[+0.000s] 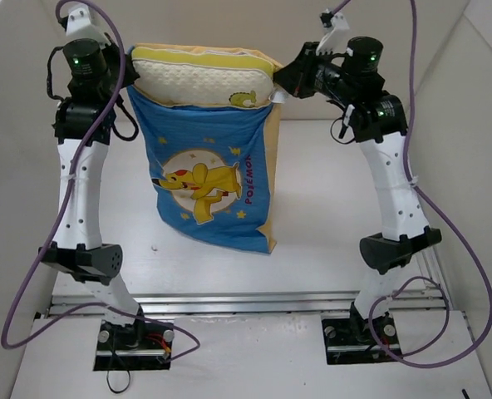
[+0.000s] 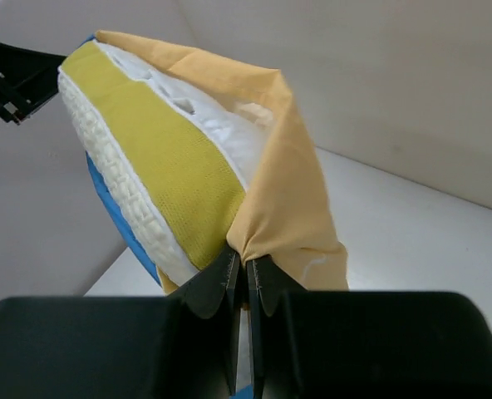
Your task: Put the pillow into the pillowcase
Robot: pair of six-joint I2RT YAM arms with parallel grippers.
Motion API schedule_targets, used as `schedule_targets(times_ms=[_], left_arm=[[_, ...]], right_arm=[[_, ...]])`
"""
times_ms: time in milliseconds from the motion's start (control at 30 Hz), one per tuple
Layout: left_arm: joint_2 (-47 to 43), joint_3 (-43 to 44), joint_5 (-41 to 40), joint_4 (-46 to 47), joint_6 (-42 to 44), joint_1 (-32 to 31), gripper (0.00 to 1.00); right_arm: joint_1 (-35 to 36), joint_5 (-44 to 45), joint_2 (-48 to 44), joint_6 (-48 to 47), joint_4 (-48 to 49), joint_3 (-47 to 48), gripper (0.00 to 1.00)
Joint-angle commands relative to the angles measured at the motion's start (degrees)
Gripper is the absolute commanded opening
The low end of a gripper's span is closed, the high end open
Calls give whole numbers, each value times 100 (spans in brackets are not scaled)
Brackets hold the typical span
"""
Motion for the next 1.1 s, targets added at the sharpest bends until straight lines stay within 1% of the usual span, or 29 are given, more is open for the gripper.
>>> schedule_targets(times_ms=[0,33,100,133,200,233,267,300,333,367,400,433,467,500,533,567,600,633,667,700,733,767,800,833,867,900,933,967,1067], left_arm=[[-1075,243,-753,474,245,196,0],[-1321,-674,-790,788,105,624,0],[-2025,-1933,-651,1385,-464,1144,0],[-2140,-2140,-519,1528,-624,1147,0],[-1993,-2125,-395,1478,-662,1034,0],[-1835,-1620,-560,1294,-522,746,0],[-1433,-1276,-753,1048,-364,691,0],[-1255,-968,-1033,472,-258,751,0],[-1123,-530,-1010,248,-370,934,0],[-1008,-464,-836,72,-545,1519,0],[-1042,-507,-225,1,-729,1829,0],[-1130,-856,216,139,-1027,2076,0],[-1487,-1155,455,436,-1126,2244,0],[-1656,-1367,684,1118,-1188,2185,0],[-1753,-1351,625,1299,-997,1949,0],[-1606,-995,520,1292,-743,1164,0],[-1353,-538,293,970,-444,730,0],[-1098,493,230,775,63,316,0],[-591,929,151,591,251,-27,0],[-446,1169,-137,458,427,-440,0],[-401,1249,-323,448,568,-522,0],[-497,1146,-777,457,683,-523,0],[-654,710,-894,527,640,-210,0],[-1143,340,-878,640,318,63,0],[-1426,-99,-730,1094,132,353,0],[-1943,-869,-685,1368,-61,808,0],[-2113,-1085,-667,1580,-185,935,0],[-2184,-1192,-519,1739,-308,1006,0],[-2045,-685,-456,1373,-248,1006,0]], right_arm=[[-587,168,-991,-132,920,193,0],[-712,282,-1228,-246,929,-305,0],[-1071,450,-1809,-256,1113,-1070,0],[-1134,398,-1923,-177,1201,-1266,0],[-1188,178,-1986,-2,1500,-1487,0],[-1161,152,-1908,8,1509,-1435,0],[-1257,108,-1811,69,1492,-1452,0],[-1423,64,-1836,122,1483,-1531,0],[-1694,20,-1889,175,1483,-1732,0],[-2176,-146,-2089,236,1509,-1882,0],[-2433,-208,-2213,324,1518,-1988,0],[-2610,-209,-2328,325,1518,-2110,0],[-2751,-166,-2538,316,1570,-2120,0],[-2717,-182,-2583,377,1675,-2120,0],[-2638,-235,-2601,429,1781,-1990,0],[-2237,-305,-2419,447,1938,-1815,0],[-1929,-349,-2243,456,1957,-1334,0],[-1665,-506,-1771,482,1949,-1060,0],[-1140,-543,-1540,578,1923,-805,0],[-996,-569,-1373,614,1922,-611,0],[-933,-709,-1153,632,1888,-287,0],[-967,-762,-1151,684,1870,-197,0],[-1046,-780,-1221,676,1878,-274,0],[-1317,-650,-1509,606,1878,-405,0],[-1467,-483,-1685,510,1878,-546,0],[-1712,-255,-1974,466,1896,-782,0],[-1741,-227,-2064,430,1922,-854,0],[-1732,-261,-2100,404,1957,-890,0],[-1706,-394,-2074,386,2002,-758,0]])
